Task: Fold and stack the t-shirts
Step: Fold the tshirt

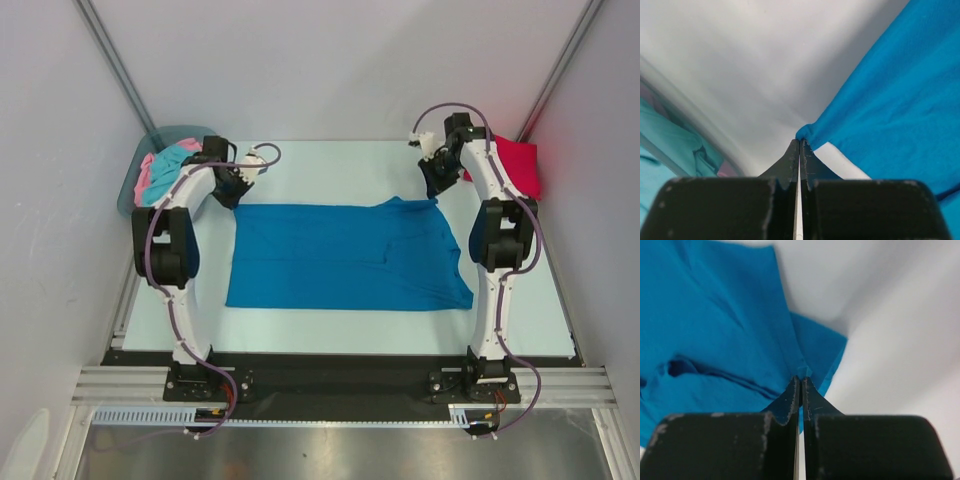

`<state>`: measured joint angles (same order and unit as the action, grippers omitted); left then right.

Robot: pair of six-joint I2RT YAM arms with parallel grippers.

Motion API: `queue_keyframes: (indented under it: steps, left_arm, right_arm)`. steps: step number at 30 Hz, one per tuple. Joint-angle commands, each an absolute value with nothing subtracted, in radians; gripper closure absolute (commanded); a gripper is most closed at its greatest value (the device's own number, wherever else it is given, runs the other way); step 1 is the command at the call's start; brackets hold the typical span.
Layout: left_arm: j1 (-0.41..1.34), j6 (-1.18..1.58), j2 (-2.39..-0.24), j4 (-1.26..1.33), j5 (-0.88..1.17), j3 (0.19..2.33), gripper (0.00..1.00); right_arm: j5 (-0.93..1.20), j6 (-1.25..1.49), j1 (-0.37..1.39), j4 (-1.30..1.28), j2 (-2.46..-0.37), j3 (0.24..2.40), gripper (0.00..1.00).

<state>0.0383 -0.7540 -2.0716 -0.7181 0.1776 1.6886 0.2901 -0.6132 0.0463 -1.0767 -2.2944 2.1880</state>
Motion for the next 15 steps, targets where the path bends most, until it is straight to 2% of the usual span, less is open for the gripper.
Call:
queue_keyframes:
  steps: [1, 9, 15]
  left_arm:
    - [0.017, -0.813, -1.98, -0.698, 0.18, 1.664, 1.0]
    - [0.003, -0.854, -1.947, -0.701, 0.178, 1.615, 1.0]
    - [0.003, -0.871, -1.94, -0.698, 0.183, 1.598, 1.0]
  right_arm:
    - [0.301, -0.69, 0.044, -1.163, -2.227, 2.145, 1.0]
    - [0.219, -0.747, 0.023, -1.146, -2.152, 2.022, 1.0]
    - [0.167, -0.787, 0.008, -1.143, -2.129, 2.016, 1.0]
